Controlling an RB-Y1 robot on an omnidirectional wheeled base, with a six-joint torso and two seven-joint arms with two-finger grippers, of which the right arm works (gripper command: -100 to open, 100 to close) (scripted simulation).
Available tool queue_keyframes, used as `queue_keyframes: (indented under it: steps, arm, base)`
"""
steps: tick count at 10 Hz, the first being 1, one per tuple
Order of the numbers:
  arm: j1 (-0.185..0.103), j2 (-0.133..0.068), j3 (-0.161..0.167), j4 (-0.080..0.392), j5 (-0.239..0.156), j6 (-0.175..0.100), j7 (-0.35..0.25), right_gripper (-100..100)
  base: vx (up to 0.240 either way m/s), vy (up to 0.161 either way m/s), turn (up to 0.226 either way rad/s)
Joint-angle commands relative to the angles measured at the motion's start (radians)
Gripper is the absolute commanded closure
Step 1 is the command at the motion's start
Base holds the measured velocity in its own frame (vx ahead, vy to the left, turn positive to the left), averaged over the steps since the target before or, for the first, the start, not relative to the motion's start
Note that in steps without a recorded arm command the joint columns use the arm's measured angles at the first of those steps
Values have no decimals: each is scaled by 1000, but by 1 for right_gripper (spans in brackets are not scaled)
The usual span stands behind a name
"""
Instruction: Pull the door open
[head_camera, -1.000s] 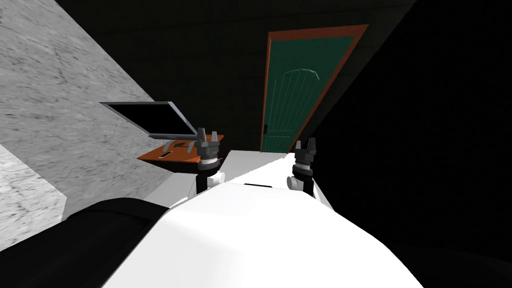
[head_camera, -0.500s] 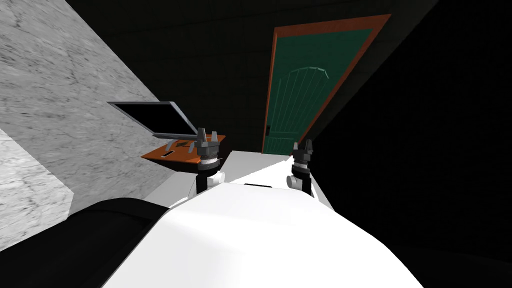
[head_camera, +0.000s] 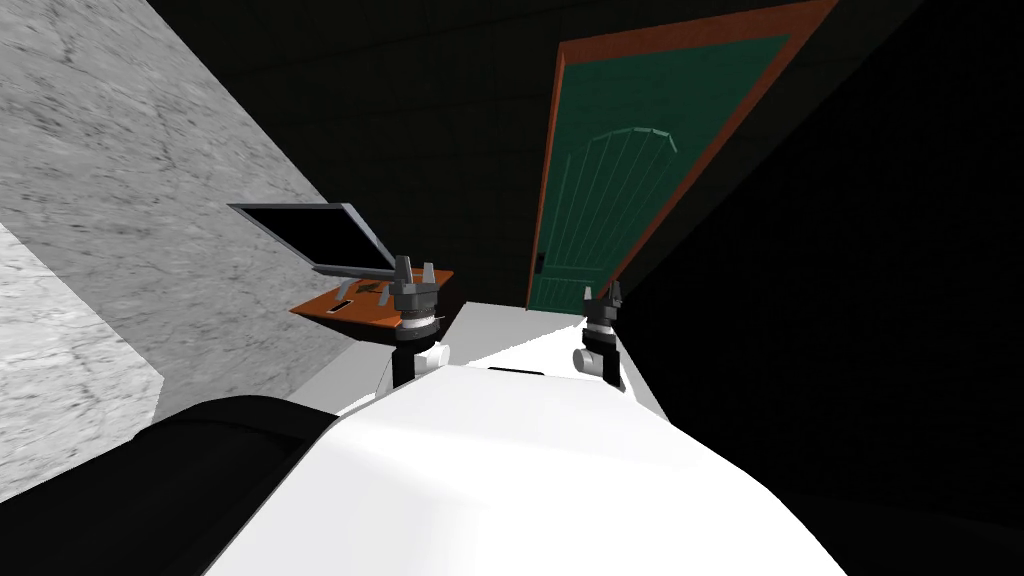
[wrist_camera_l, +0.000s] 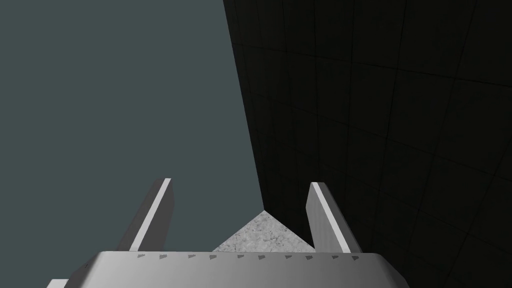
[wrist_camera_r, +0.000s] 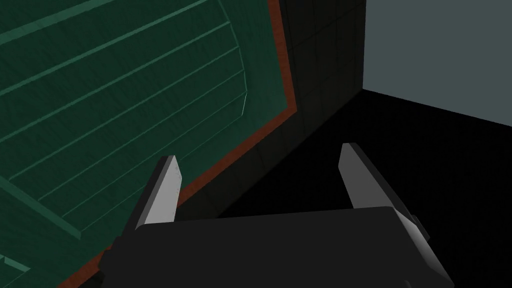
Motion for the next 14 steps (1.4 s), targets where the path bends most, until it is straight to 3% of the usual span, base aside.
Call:
queue_keyframes:
  steps: [1,14]
  arm:
    - [-16,-5,-6,28,-21,10,-32,-100]
    - [-156,-32,-66,292,-199,76,-291,-100]
  base:
    - [109,-4,83]
    - [98,-13,83]
